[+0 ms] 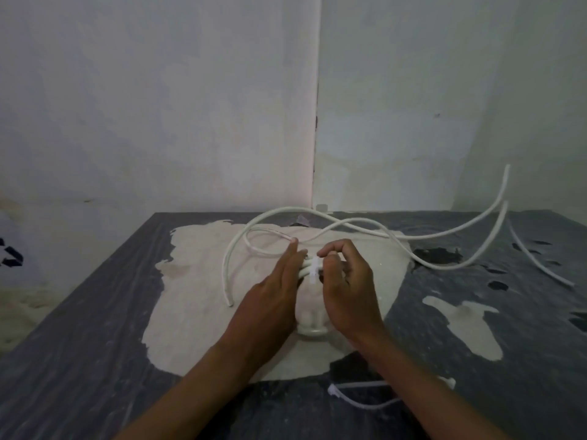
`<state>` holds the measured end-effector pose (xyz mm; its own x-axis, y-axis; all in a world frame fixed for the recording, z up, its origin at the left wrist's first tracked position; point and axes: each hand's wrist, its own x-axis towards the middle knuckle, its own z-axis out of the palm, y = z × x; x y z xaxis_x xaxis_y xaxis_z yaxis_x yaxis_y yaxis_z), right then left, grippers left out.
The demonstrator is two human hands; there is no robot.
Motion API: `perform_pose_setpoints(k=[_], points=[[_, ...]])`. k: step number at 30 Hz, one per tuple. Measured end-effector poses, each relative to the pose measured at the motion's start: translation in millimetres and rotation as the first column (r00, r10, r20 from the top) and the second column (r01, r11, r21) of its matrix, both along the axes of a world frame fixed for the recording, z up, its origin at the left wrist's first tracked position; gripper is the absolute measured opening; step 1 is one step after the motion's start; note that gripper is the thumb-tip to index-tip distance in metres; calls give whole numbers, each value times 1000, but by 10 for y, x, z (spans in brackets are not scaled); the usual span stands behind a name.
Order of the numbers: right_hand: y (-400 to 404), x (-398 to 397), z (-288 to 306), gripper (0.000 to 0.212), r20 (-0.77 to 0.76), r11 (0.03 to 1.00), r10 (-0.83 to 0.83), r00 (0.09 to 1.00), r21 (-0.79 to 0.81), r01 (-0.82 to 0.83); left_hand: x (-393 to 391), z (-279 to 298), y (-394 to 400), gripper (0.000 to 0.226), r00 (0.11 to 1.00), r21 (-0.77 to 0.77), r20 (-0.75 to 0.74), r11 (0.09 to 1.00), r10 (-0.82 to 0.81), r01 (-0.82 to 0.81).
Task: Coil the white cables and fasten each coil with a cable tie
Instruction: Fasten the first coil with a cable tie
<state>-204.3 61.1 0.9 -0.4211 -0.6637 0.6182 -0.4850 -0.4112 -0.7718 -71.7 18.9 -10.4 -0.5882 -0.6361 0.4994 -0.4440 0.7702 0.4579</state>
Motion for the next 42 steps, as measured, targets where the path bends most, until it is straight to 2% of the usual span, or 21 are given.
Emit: perform_pose_setpoints(k=[2,4,11,15,18,24,28,33,38,42], points=[[-38,-71,-6,24,-37,999,-2,999,-36,1,-37,73,29,71,999,-232,26,972,-27,32],[-82,-92,-33,32,-70,997,-29,997,-71,24,-26,58,-5,65,998,-314,58,949,-21,38],[-87,-7,-80,30,-160,988,-81,984,-143,59,88,49,-127,47,998,-315,38,947,-55,65],[-61,23,-89,31,-181,988,-66,981,-148,40,84,61,-67,59,996,-203,-6,976,-85,82],[-55,4,-85,25,-170,988,-45,985,-154,18,72,40,-119,59,995,-278,27,955,-96,100],[-41,-16,-81,28,-154,992,-16,988,-129,-5,36,63,-82,47,991,-278,-25,953,-134,122],[-42,-34,-88,29,-149,992,-6,989,-124,-12,34,13,-105,49,992,-300,-51,949,-118,97],[-42,-9,-98,24,-145,990,-31,989,-144,10,21,-7,-82,57,992,-247,-89,967,-87,62],[-62,48,-89,30,-73,982,-109,991,-162,96,24,-8,-93,53,992,-246,-110,969,-54,26],[-43,87,-65,25,22,986,-57,998,-156,60,15,24,-76,40,993,-232,-100,972,-58,33]])
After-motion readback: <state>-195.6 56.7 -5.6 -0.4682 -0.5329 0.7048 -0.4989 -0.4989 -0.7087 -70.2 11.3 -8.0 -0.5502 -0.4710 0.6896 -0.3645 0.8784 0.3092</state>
